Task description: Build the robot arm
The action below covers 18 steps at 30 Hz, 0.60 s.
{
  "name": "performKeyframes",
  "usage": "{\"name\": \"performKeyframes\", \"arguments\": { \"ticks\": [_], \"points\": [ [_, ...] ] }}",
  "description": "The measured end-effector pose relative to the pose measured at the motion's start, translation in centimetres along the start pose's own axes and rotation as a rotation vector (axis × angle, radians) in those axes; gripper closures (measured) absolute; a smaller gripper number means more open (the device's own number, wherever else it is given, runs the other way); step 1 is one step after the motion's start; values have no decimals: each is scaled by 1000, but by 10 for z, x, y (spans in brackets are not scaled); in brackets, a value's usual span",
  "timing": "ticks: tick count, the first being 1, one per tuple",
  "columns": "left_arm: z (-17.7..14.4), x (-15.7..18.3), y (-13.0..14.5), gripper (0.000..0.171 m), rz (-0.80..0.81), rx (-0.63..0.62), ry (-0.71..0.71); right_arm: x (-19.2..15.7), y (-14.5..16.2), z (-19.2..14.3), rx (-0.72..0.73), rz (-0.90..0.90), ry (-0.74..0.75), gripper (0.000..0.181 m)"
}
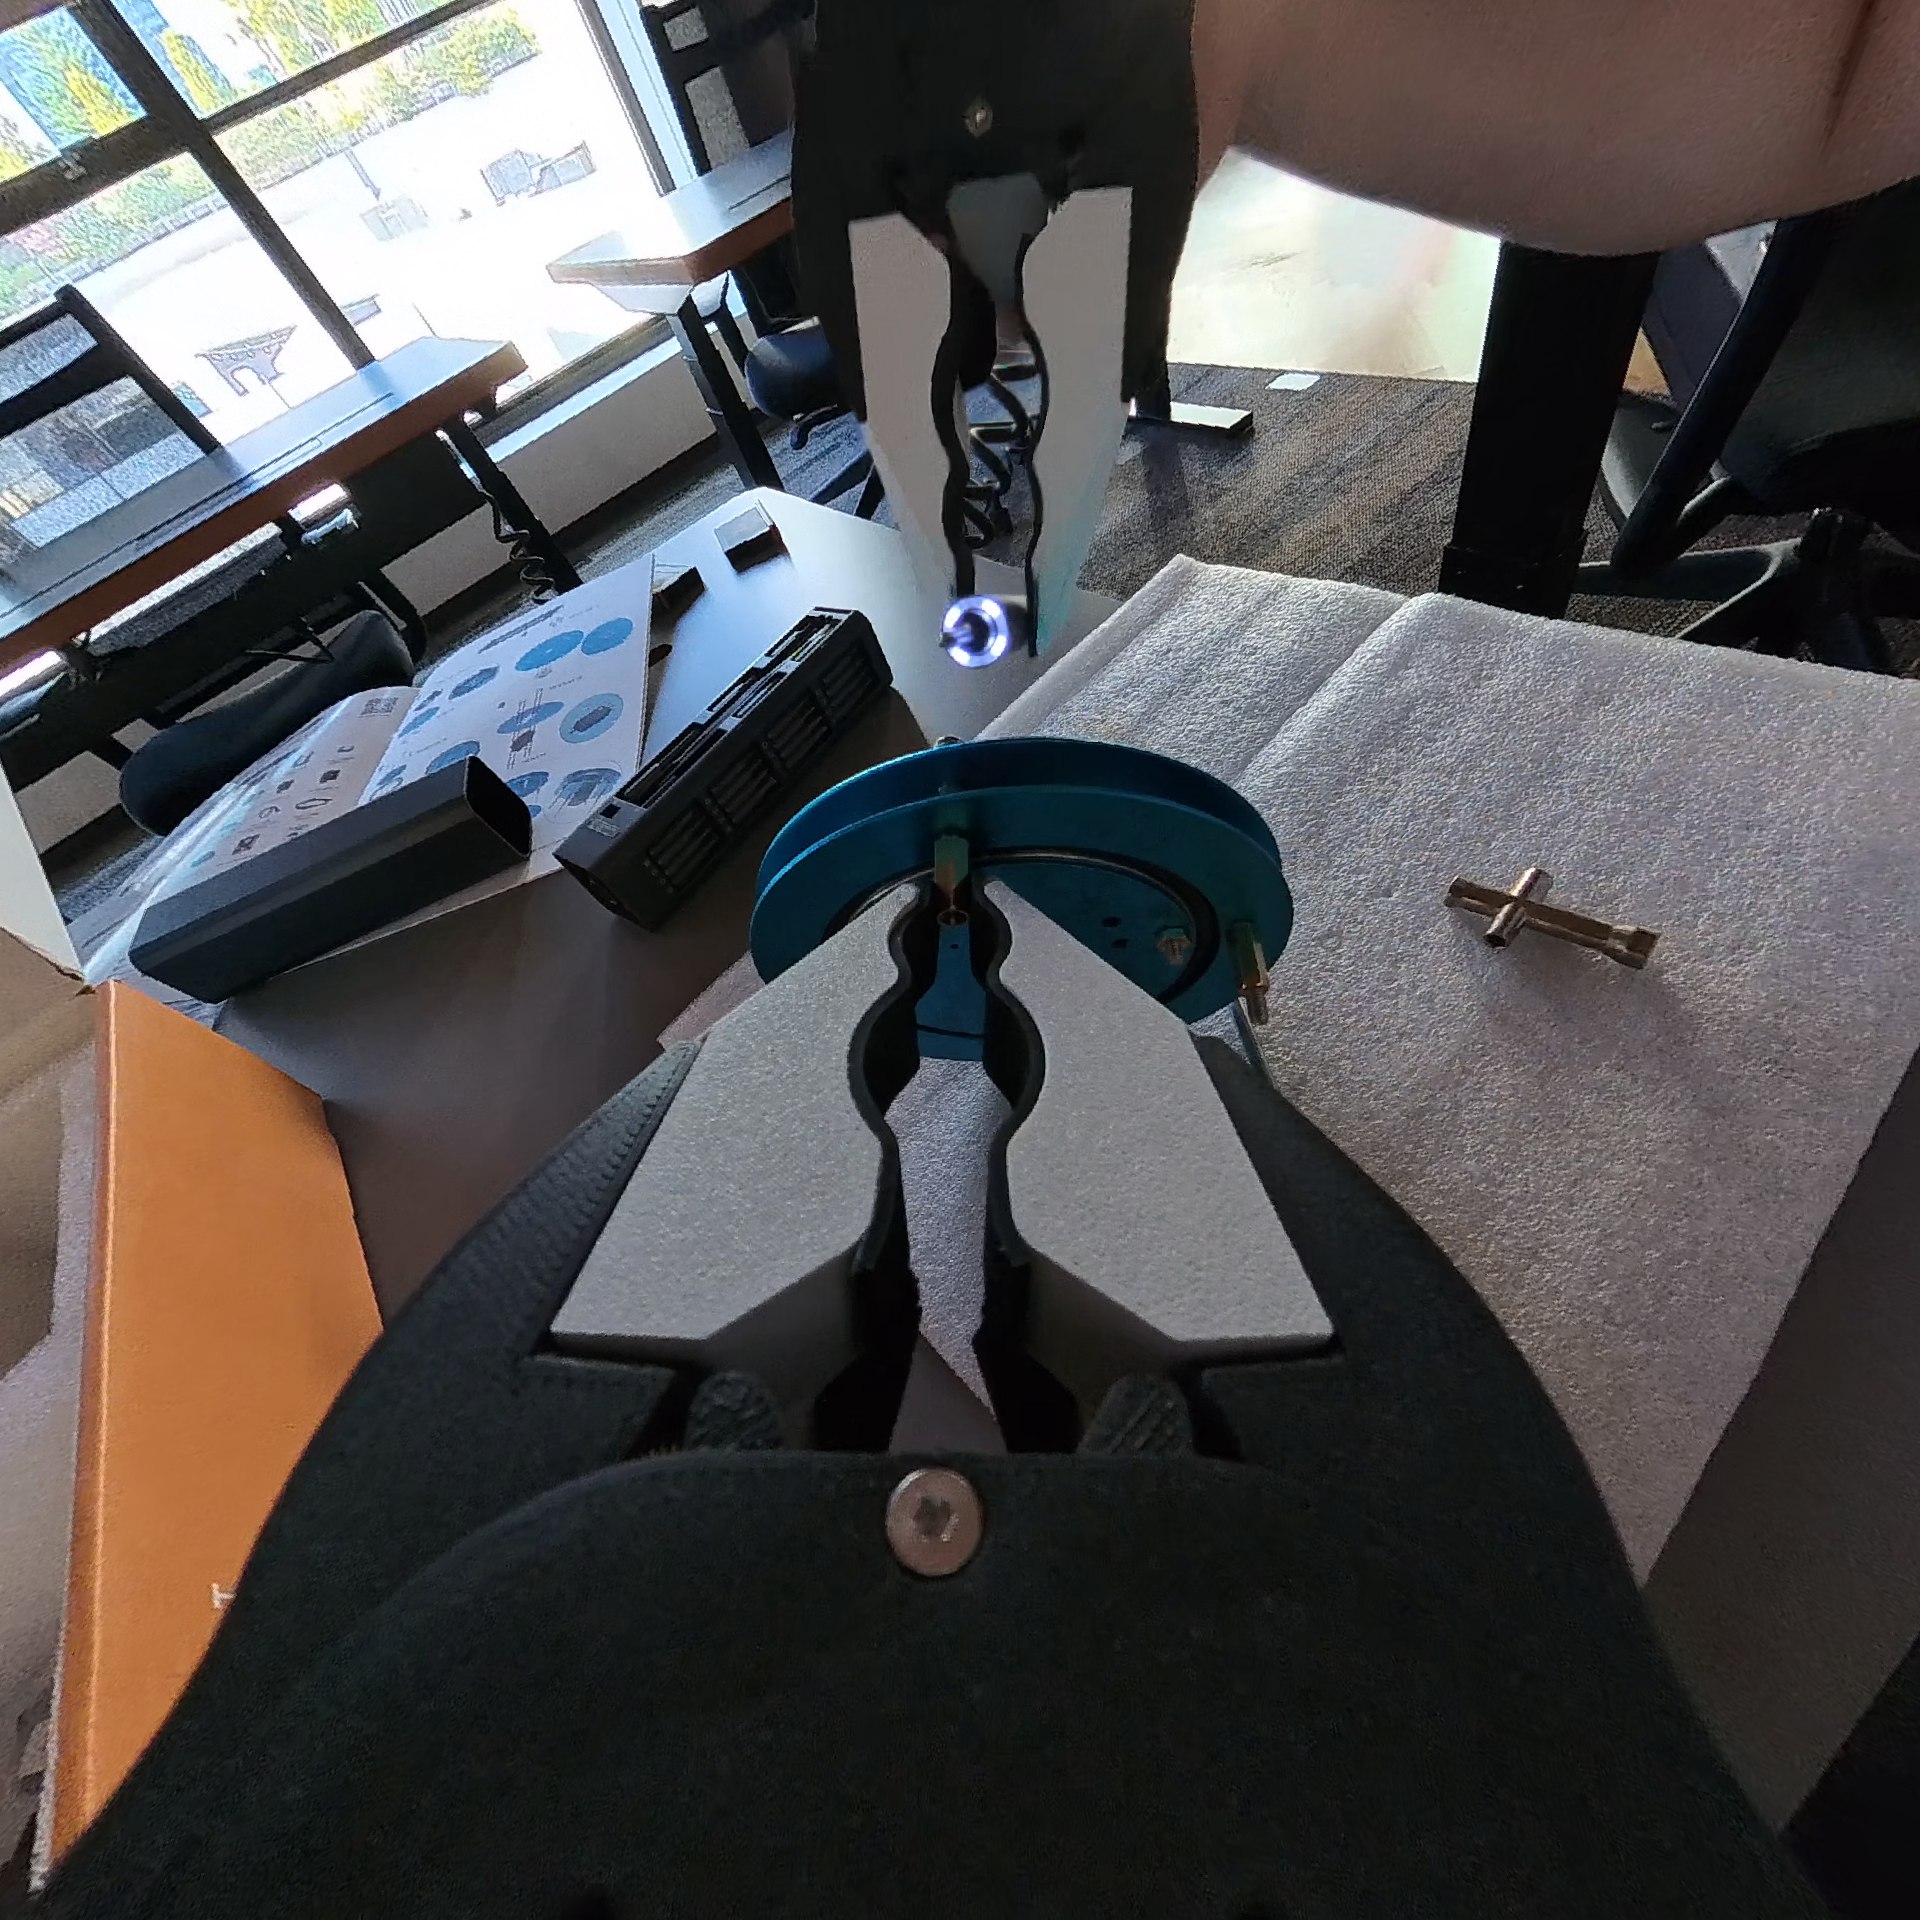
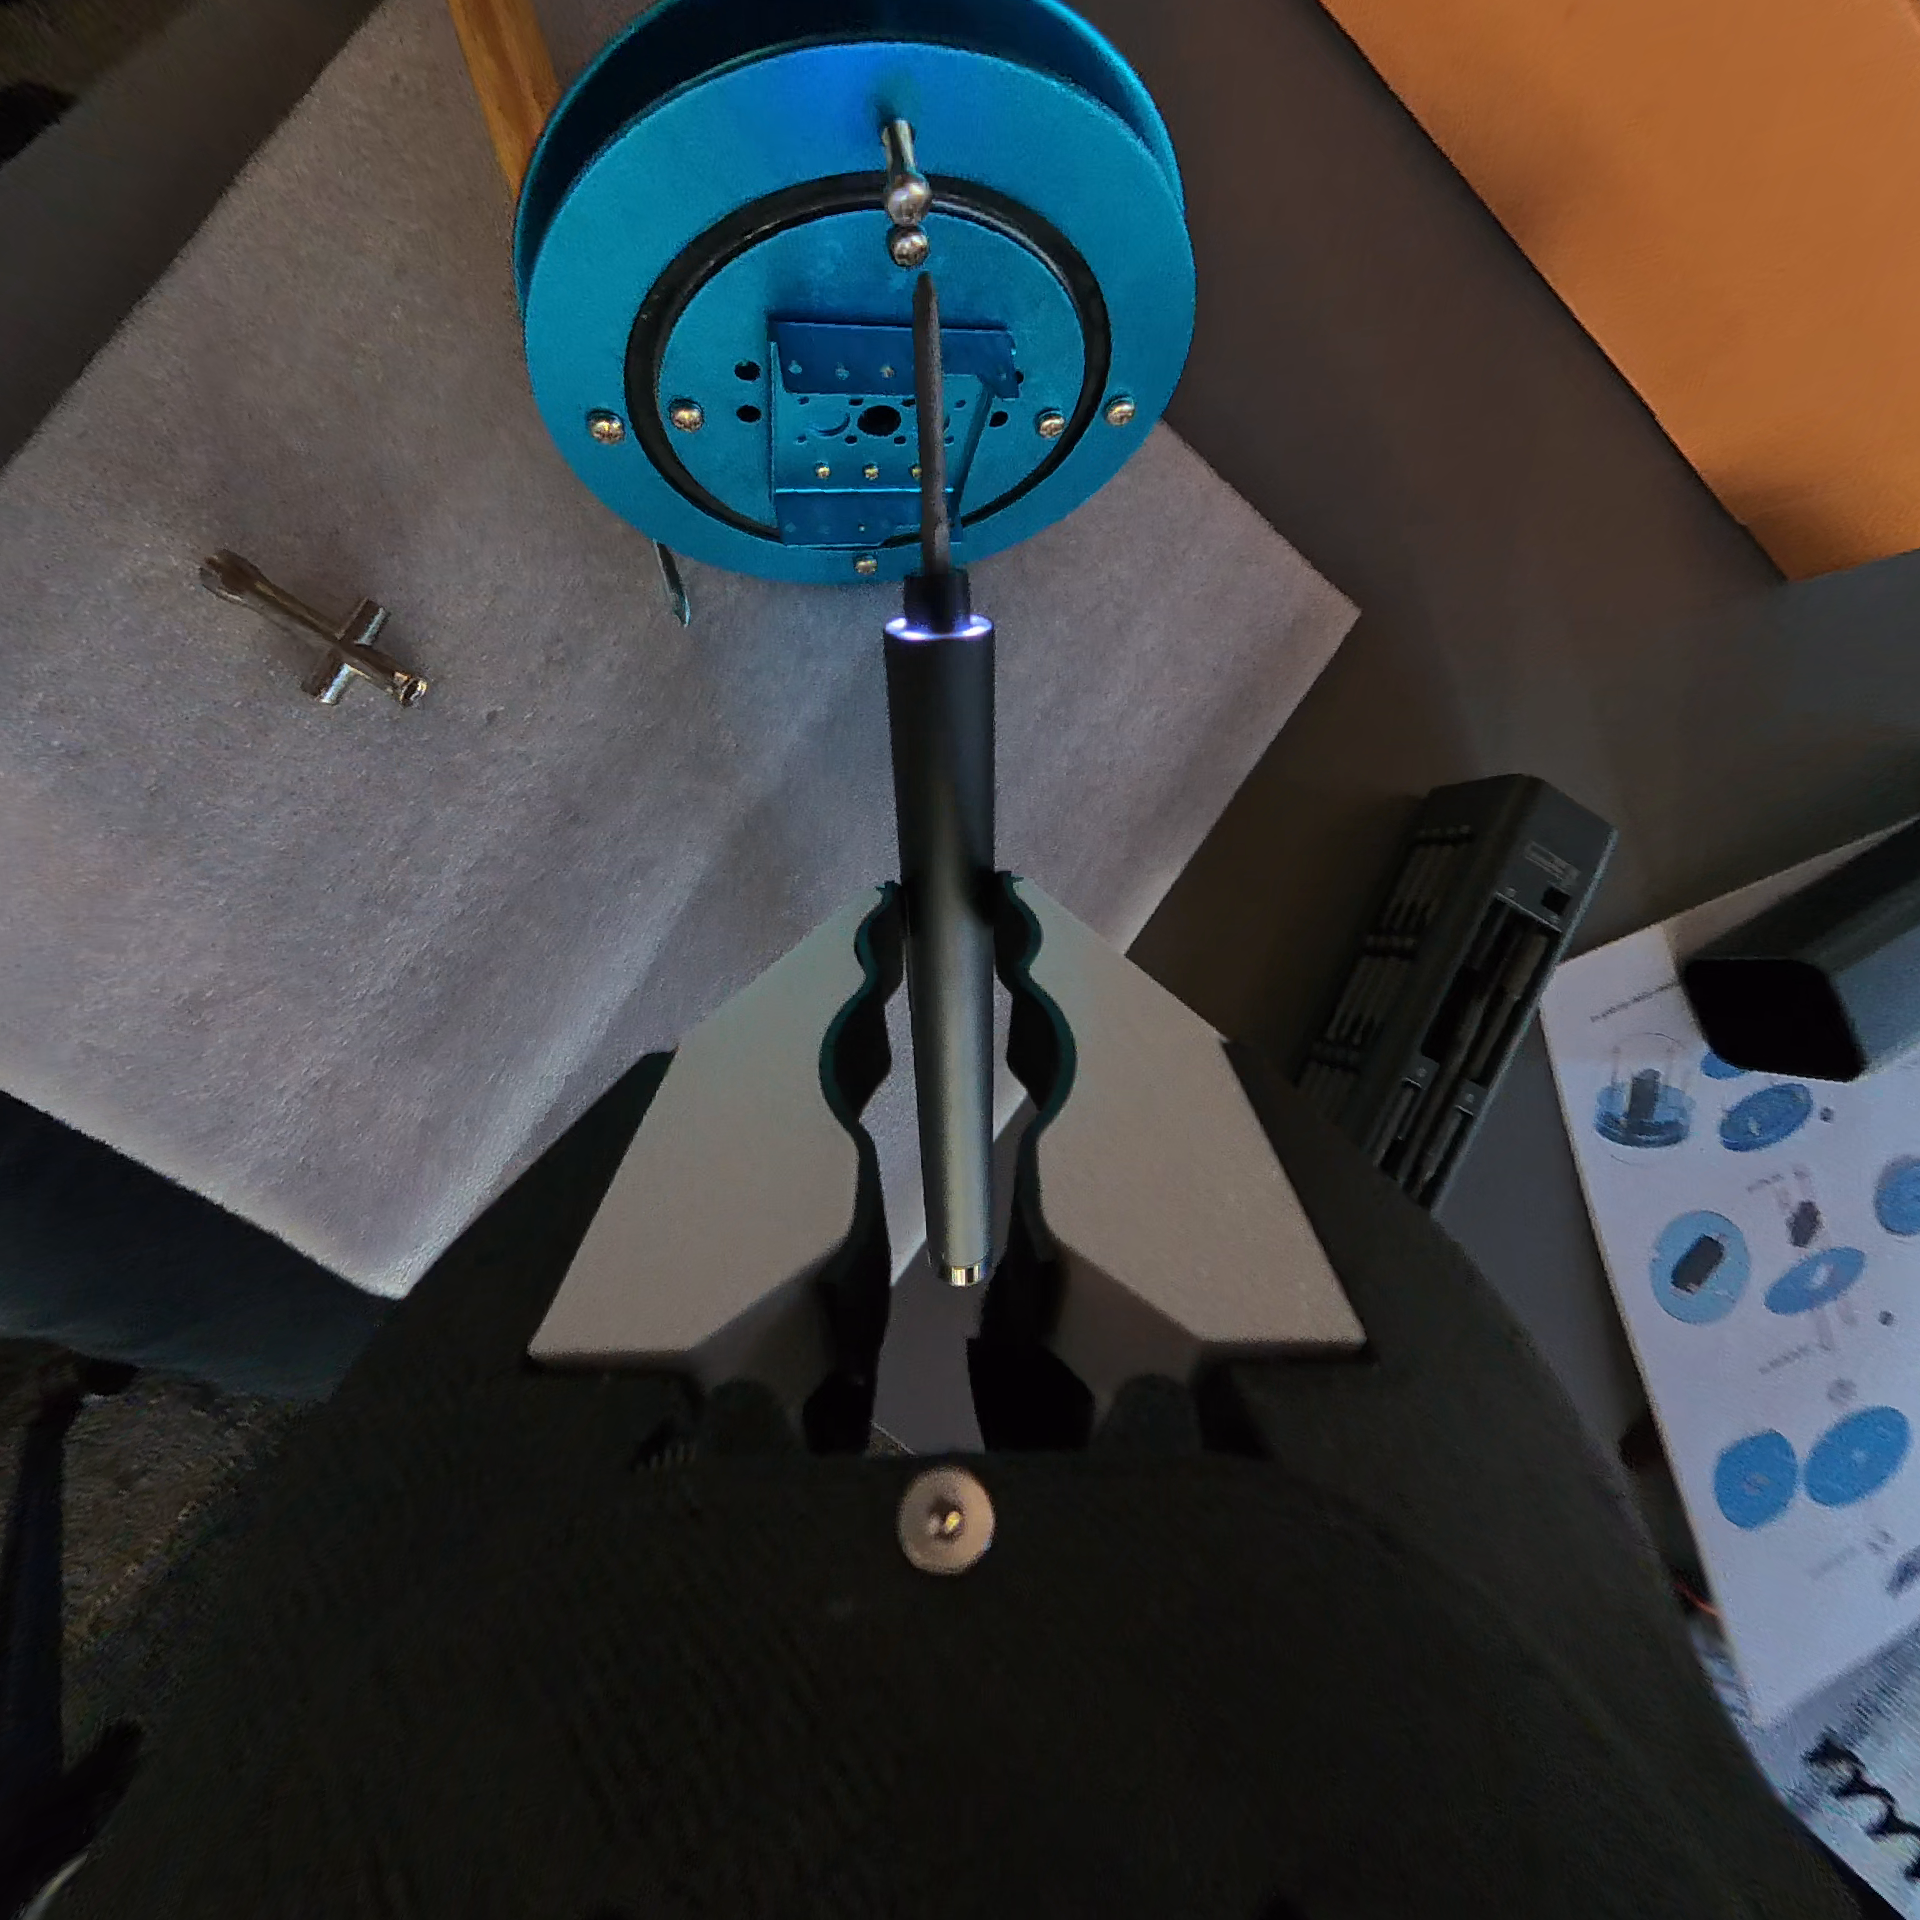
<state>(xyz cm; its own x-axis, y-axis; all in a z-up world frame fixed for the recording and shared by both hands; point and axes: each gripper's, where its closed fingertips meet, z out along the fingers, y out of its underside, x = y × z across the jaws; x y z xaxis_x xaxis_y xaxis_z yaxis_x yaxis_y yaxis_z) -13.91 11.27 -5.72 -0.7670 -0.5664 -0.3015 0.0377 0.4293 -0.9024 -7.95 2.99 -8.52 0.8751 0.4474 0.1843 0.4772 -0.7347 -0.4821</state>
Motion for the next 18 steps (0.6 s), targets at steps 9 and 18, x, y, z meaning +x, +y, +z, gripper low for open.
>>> {"name": "performKeyframes", "arguments": {
  "ticks": [9,18],
  "points": [
    [0,2,-1,168,4,-4,1,-1,-3,-21,-247,-60,-6,166],
    [1,3,-1,168,7,-8,4,4,0,-15,-459,-109,-20,165]
  ]
}}
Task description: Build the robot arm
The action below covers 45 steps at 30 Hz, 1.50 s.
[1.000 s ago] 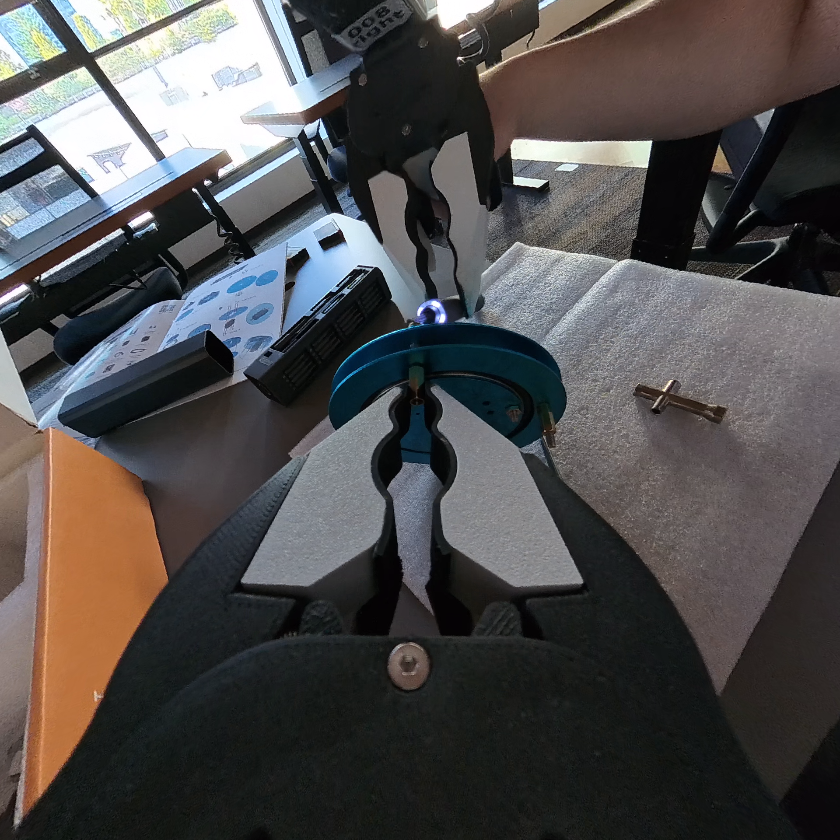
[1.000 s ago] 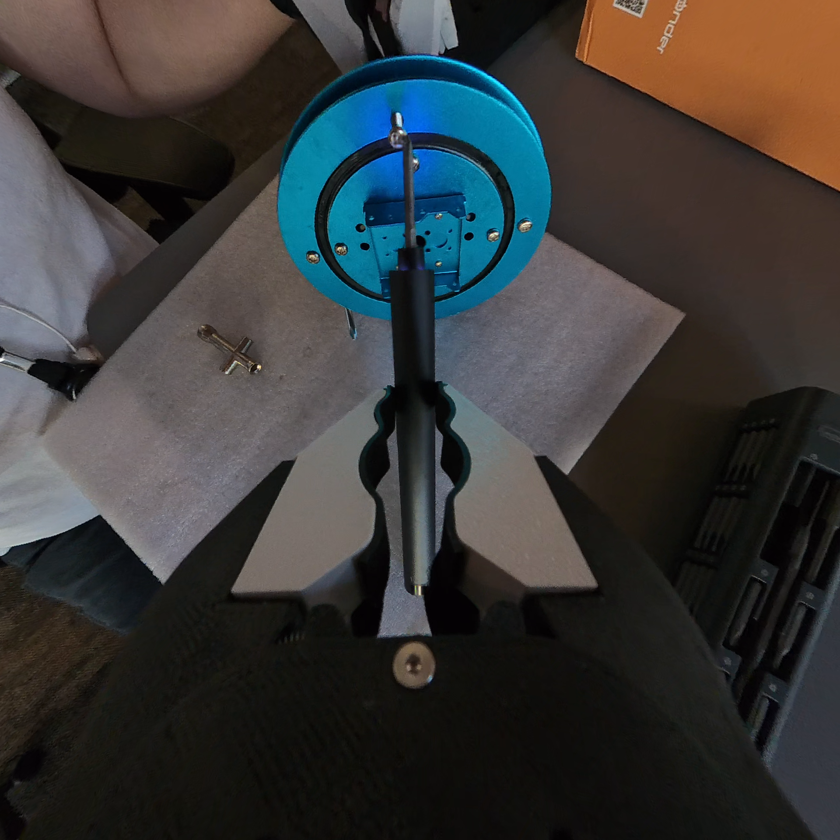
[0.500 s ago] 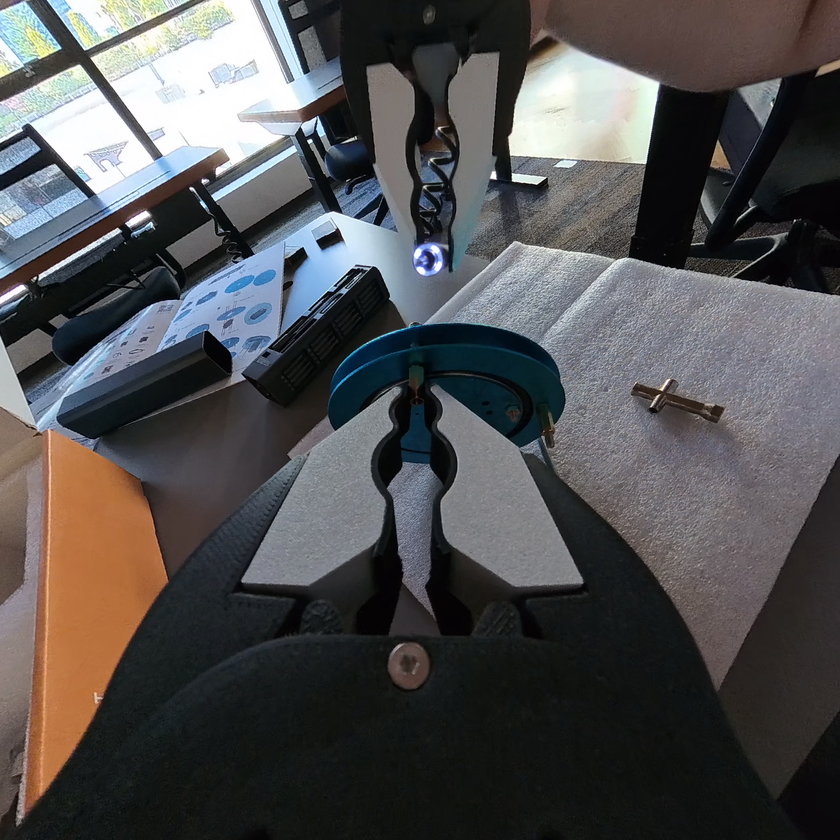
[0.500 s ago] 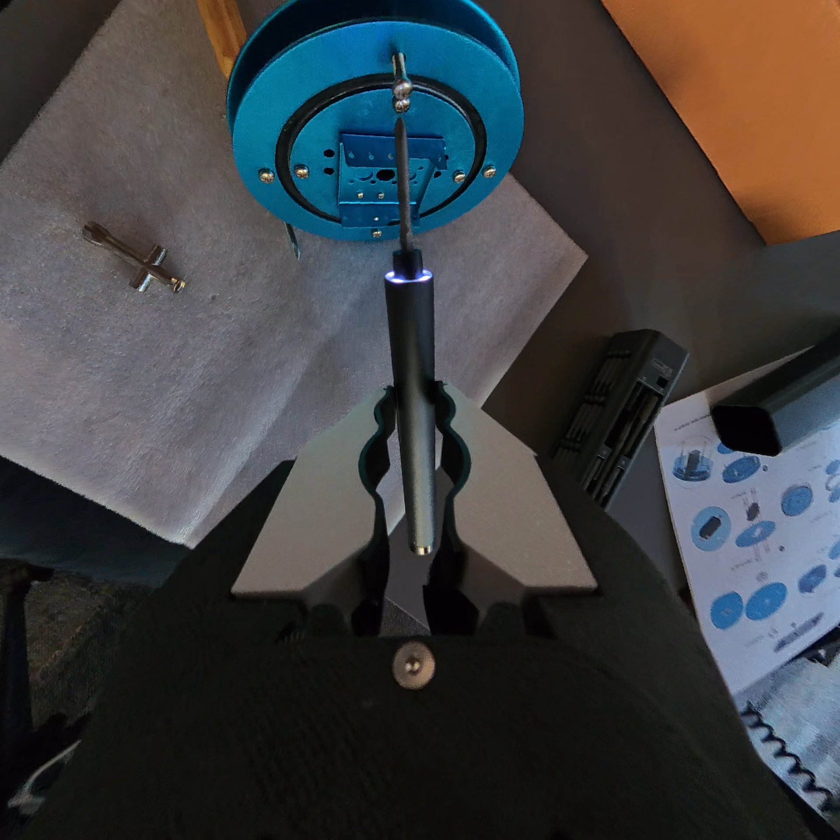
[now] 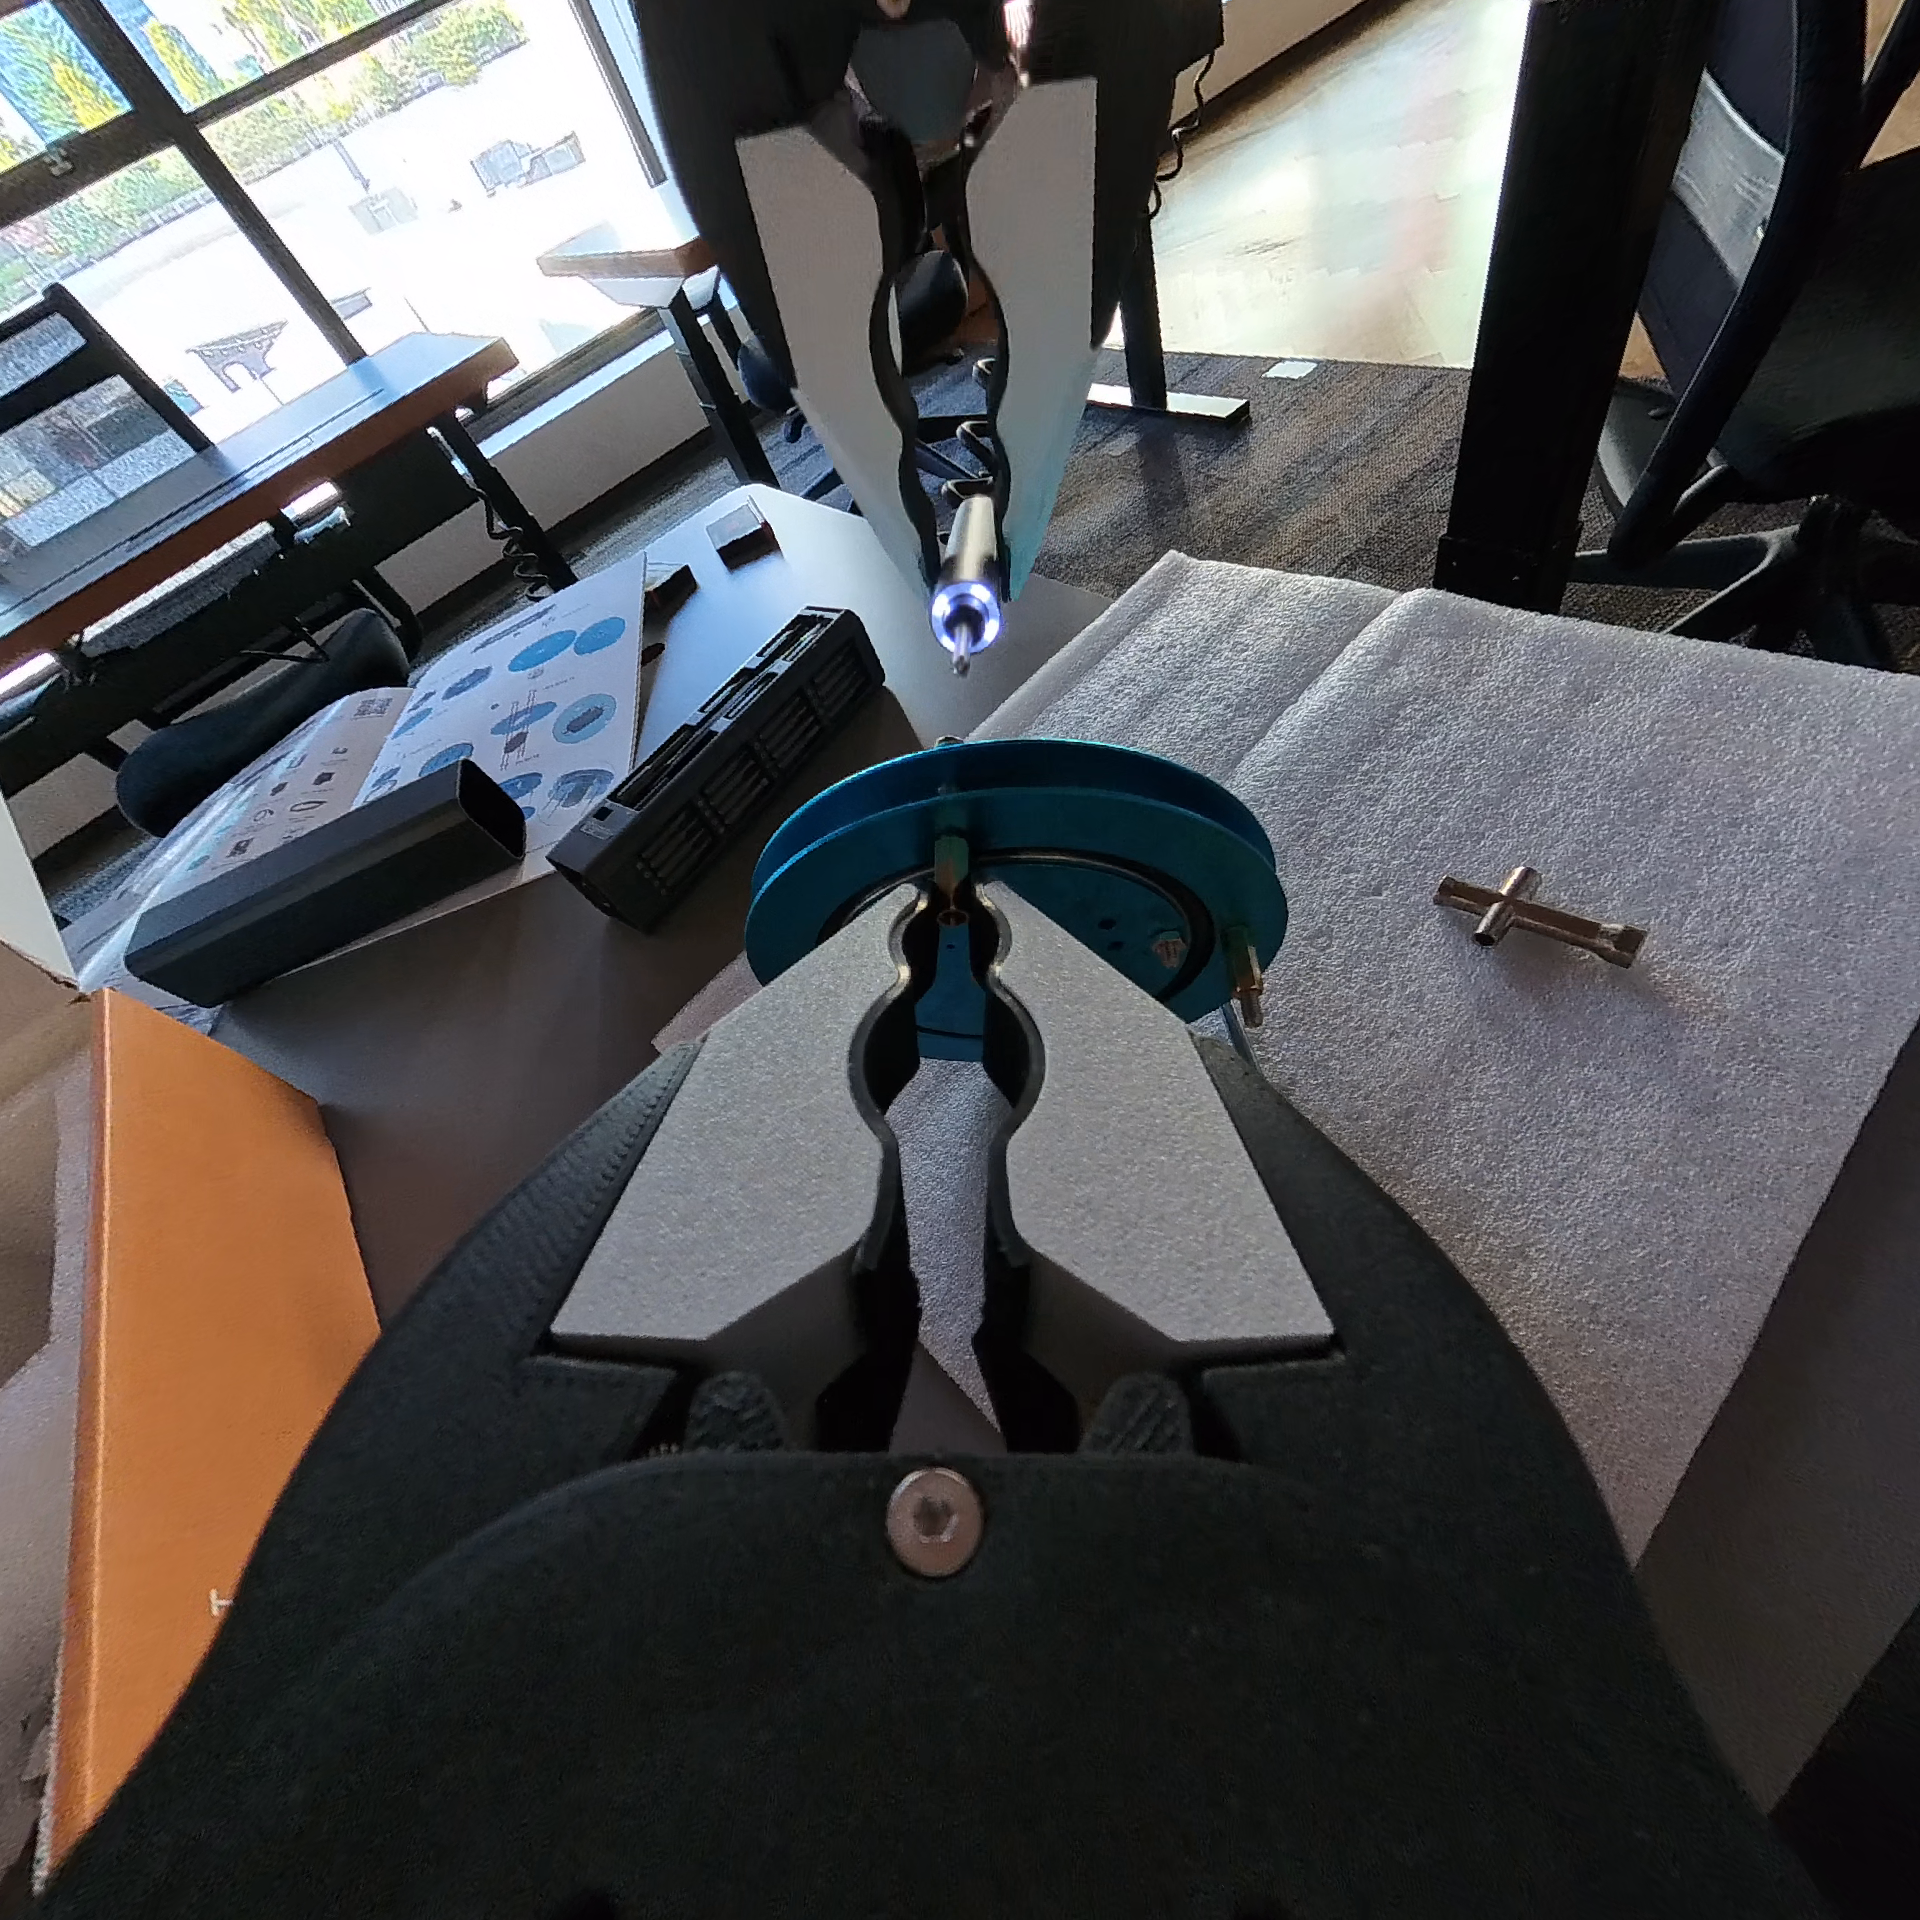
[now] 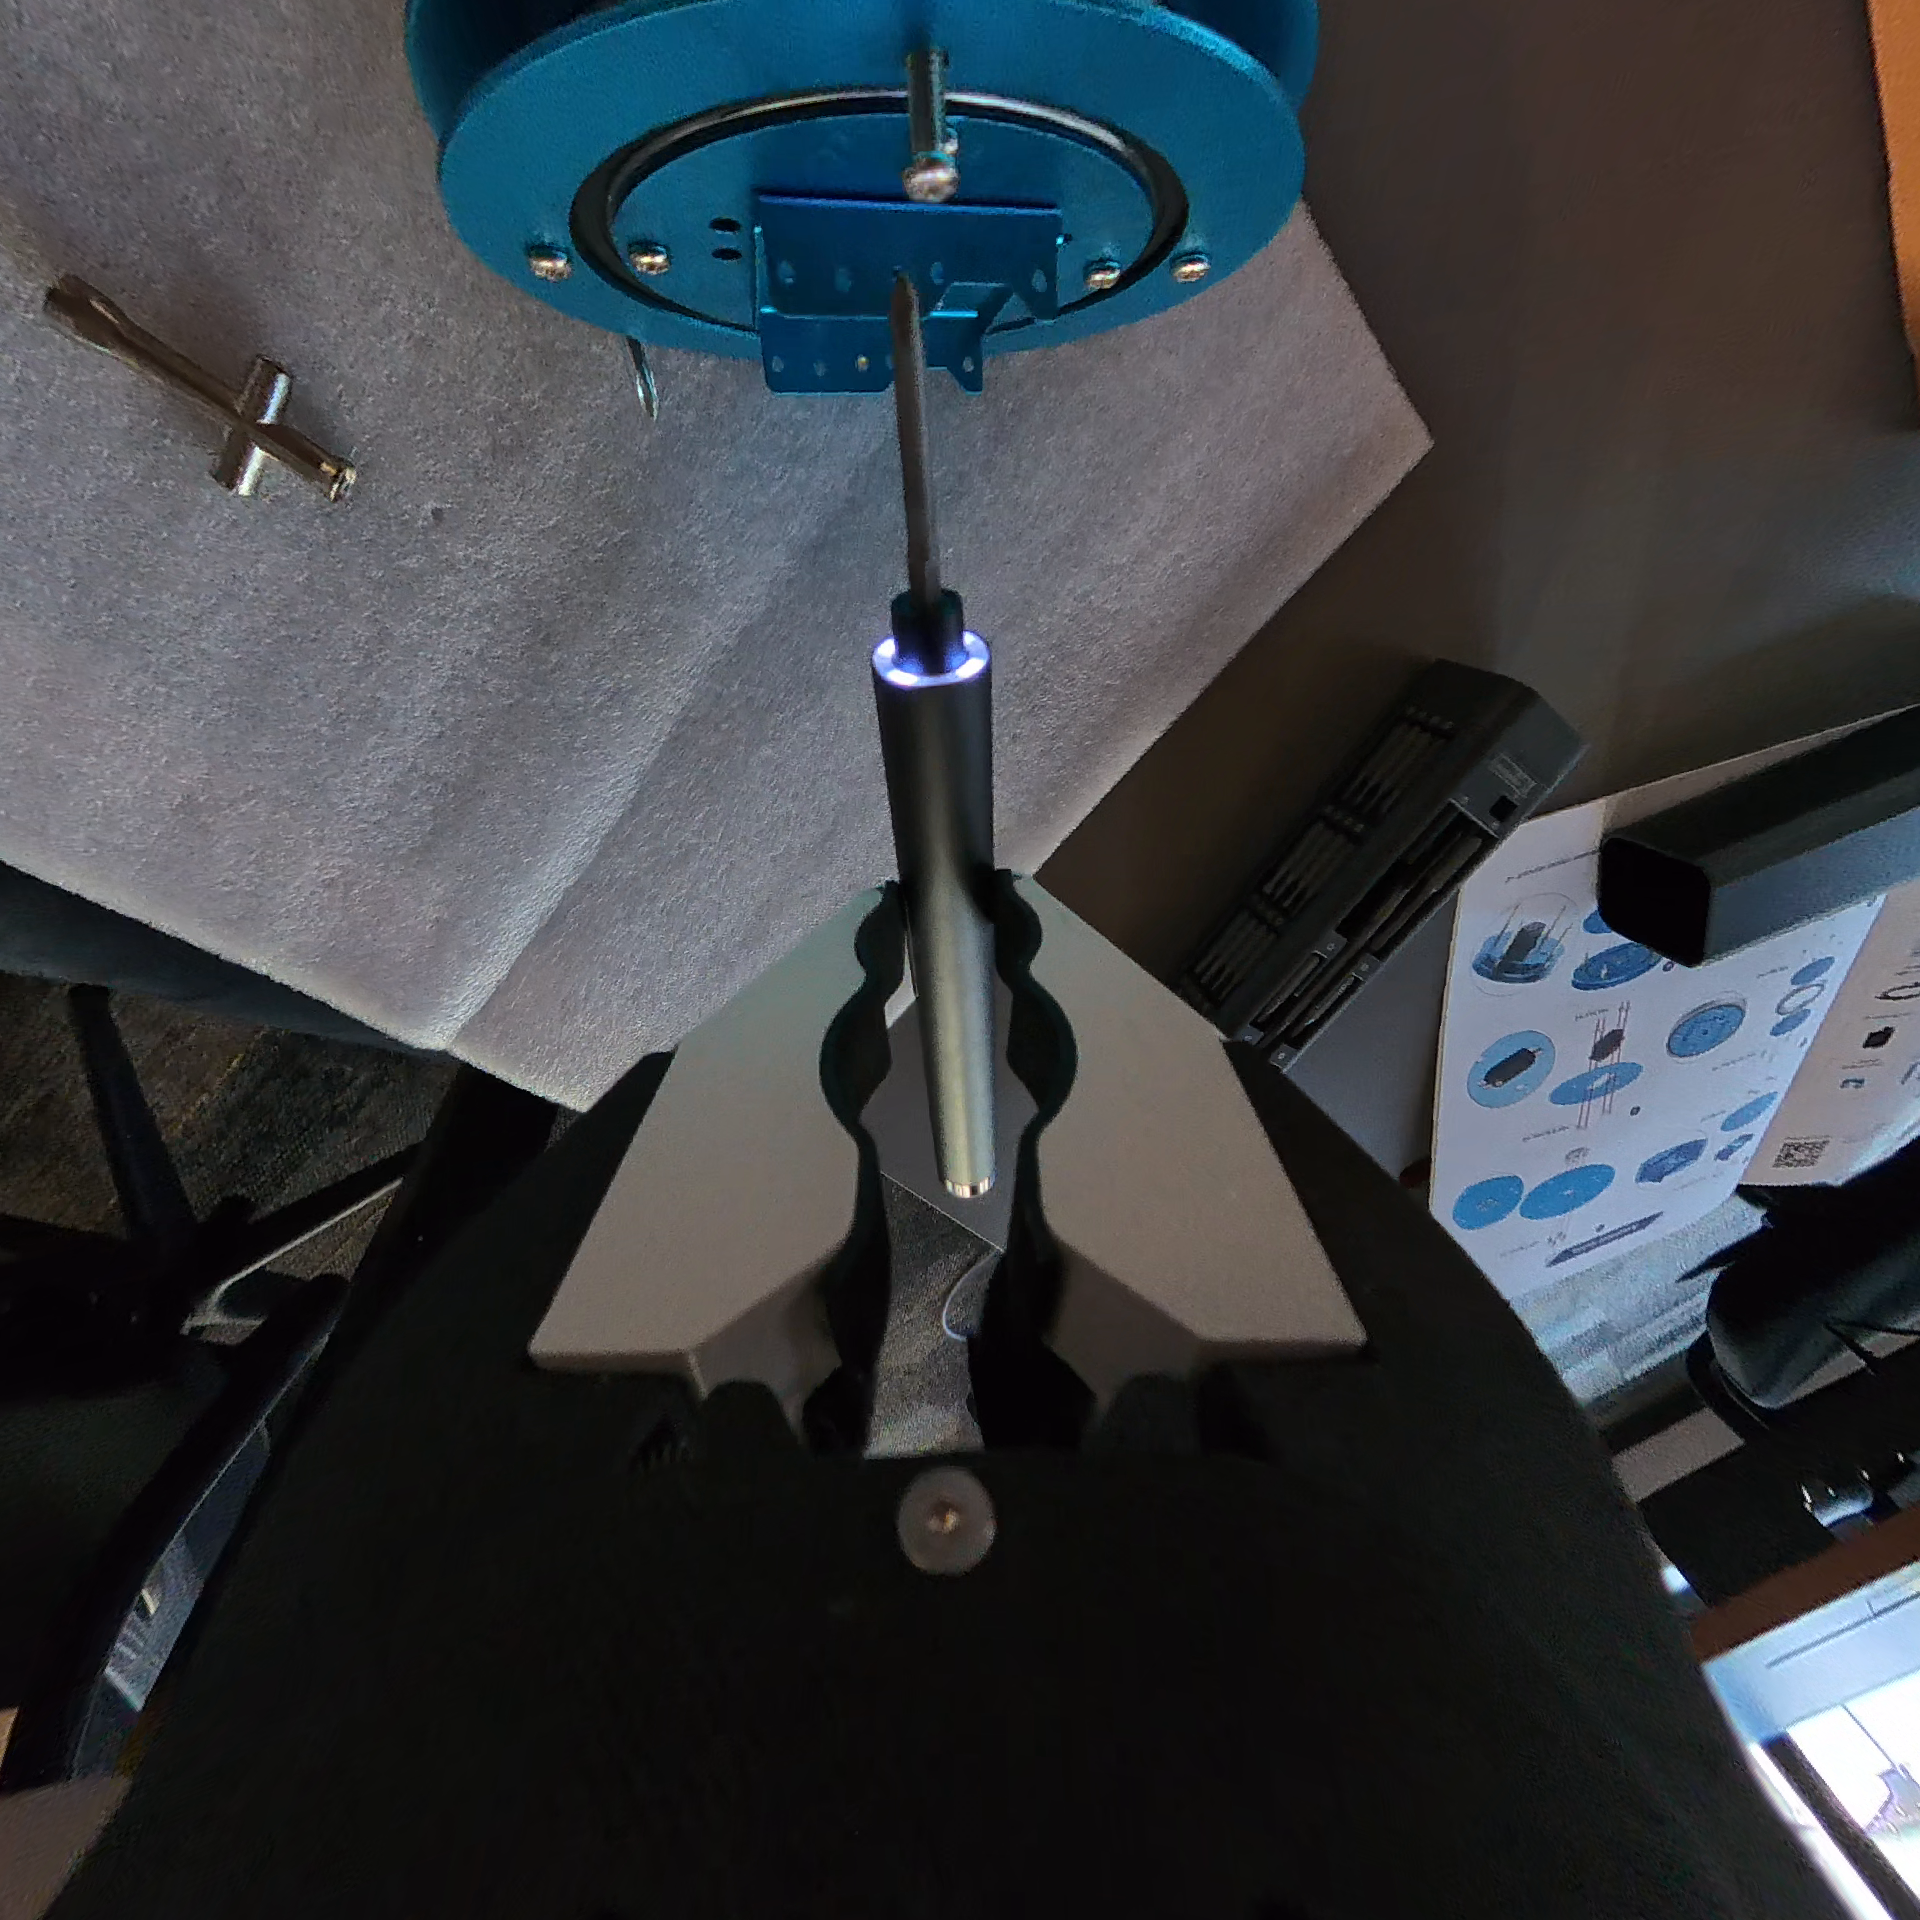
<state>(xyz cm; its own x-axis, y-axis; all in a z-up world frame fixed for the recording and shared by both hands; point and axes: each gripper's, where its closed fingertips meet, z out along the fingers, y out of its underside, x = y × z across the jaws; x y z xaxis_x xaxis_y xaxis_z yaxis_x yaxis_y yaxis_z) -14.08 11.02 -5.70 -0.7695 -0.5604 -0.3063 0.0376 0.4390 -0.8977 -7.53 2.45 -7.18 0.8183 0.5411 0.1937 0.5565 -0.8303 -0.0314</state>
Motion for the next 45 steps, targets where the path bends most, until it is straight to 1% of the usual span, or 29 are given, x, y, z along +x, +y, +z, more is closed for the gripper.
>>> {"name": "performKeyframes", "arguments": {
  "ticks": [6,29,40,45],
  "points": [
    [0,1,0,168,3,2,2,2,0,4,-82,1,1,165],
    [1,2,-1,168,10,-3,9,2,2,-1,-277,-26,15,165],
    [1,3,-2,168,8,-5,10,4,12,-9,-454,-17,56,165],
    [2,3,-2,168,4,0,10,3,9,-14,-503,-16,77,165]
  ]
}}
